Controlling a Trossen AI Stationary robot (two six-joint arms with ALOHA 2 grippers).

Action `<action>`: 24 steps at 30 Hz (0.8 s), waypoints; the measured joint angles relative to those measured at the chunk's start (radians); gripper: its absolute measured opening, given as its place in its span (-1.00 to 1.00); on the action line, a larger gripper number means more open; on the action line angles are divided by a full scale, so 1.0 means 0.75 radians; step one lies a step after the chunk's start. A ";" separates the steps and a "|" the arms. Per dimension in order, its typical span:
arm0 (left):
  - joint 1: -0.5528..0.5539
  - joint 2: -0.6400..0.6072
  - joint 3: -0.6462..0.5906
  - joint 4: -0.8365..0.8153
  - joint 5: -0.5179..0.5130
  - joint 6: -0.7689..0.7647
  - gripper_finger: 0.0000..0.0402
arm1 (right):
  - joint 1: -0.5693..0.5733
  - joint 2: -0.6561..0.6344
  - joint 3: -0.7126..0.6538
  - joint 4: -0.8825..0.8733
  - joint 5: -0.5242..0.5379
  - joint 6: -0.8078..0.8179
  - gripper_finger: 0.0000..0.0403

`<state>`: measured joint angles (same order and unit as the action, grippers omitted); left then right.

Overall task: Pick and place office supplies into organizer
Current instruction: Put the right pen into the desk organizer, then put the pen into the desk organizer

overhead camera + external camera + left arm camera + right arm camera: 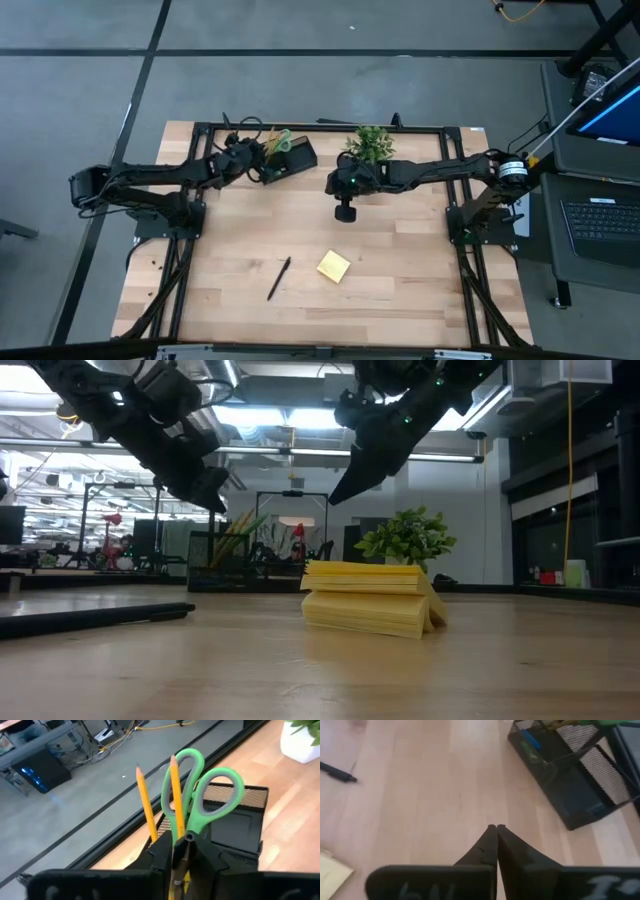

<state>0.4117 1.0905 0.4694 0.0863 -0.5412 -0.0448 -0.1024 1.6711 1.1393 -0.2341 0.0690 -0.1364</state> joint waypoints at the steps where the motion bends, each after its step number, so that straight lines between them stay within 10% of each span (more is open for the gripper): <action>1: 0.007 0.002 0.000 -0.001 0.009 0.003 -0.72 | 0.000 0.000 0.000 0.000 -0.014 0.000 -0.95; 24: -0.169 -0.215 0.002 0.159 0.113 0.284 -0.49 | 0.001 0.089 0.001 0.123 -0.029 0.060 -0.97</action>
<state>0.2851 0.9290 0.4706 0.2055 -0.4564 0.1684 -0.1017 1.7378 1.1399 -0.1420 0.0471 -0.0916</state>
